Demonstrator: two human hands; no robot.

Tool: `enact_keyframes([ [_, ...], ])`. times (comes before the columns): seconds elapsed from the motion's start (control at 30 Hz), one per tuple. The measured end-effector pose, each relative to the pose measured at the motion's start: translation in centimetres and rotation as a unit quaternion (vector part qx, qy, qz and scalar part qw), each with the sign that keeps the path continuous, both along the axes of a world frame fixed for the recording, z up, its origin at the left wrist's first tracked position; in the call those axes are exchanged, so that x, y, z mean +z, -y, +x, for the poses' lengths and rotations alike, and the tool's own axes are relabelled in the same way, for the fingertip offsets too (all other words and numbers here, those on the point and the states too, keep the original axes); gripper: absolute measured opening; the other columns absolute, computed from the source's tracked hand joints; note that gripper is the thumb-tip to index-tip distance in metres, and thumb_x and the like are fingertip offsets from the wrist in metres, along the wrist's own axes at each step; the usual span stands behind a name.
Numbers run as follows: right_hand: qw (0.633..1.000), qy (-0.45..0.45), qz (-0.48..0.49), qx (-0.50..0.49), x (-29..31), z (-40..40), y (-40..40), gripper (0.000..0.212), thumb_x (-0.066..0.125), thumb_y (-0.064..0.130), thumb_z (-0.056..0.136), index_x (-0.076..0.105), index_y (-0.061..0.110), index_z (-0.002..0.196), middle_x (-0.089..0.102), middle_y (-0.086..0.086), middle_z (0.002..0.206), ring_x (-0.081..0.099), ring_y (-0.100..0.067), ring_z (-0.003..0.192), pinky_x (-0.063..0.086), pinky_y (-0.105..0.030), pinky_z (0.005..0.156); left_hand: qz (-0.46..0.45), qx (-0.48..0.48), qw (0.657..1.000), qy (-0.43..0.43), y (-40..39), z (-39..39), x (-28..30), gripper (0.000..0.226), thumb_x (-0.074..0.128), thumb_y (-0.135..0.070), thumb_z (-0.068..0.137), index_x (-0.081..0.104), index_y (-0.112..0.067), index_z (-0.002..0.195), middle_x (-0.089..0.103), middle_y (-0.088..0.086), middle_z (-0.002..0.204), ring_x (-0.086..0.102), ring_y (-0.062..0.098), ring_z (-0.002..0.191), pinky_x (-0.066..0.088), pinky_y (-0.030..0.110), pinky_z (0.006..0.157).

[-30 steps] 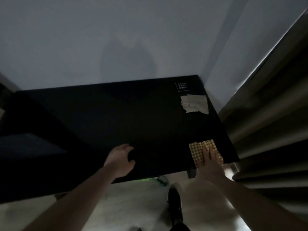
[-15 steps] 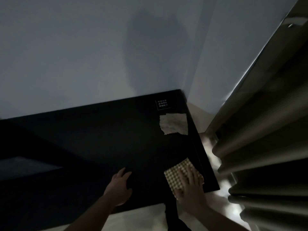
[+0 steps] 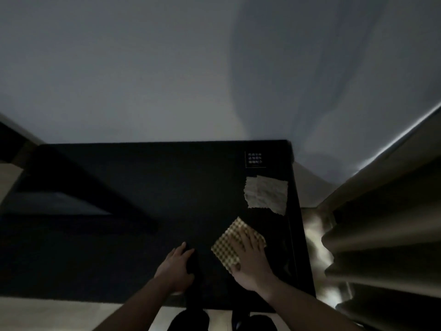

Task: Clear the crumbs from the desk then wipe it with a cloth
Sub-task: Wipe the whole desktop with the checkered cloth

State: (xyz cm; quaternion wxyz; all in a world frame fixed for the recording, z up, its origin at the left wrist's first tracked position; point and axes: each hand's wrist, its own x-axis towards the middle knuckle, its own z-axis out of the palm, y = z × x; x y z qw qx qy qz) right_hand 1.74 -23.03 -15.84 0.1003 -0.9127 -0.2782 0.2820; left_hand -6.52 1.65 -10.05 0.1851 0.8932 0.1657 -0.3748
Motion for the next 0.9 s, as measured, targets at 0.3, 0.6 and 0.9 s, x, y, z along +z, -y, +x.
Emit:
enact_keyframes([
  [0.3, 0.997, -0.028, -0.014, 0.067, 0.5, 5.5, -6.4, 0.103, 0.07, 0.05, 0.089, 0.001, 0.037, 0.165, -0.025, -0.002, 0.171, -0.024, -0.033, 0.157, -0.01, -0.055, 0.125, -0.006, -0.016, 1.0, 0.008, -0.8, 0.1, -0.6, 0.082, 0.062, -0.042, 0.085, 0.023, -0.037, 0.157, 0.004, -0.003, 0.168, 0.014, 0.023, 0.154, 0.023, 0.036, 0.124],
  [0.6, 0.996, -0.006, -0.026, 0.083, 0.5, 11.7, -11.8, 0.096, 0.063, 0.056, 0.09, 0.006, 0.038, 0.165, -0.019, 0.002, 0.172, -0.018, -0.03, 0.158, -0.007, -0.054, 0.125, -0.053, -0.025, 0.998, 0.0, -3.0, 0.9, -1.0, 0.076, 0.059, -0.044, 0.082, 0.036, -0.031, 0.153, 0.02, -0.004, 0.166, 0.028, 0.017, 0.15, 0.028, 0.032, 0.122],
  [0.9, 0.993, 0.0, 0.043, -0.108, 2.4, 14.8, -12.3, 0.068, 0.051, 0.038, 0.101, 0.025, 0.025, 0.162, 0.022, -0.008, 0.17, 0.024, -0.03, 0.155, 0.023, -0.047, 0.127, -0.058, -0.065, 0.996, 0.019, -6.0, 1.4, -1.3, 0.077, 0.056, -0.043, 0.078, 0.039, -0.028, 0.152, 0.006, -0.005, 0.168, 0.026, 0.022, 0.15, 0.031, 0.031, 0.12],
])
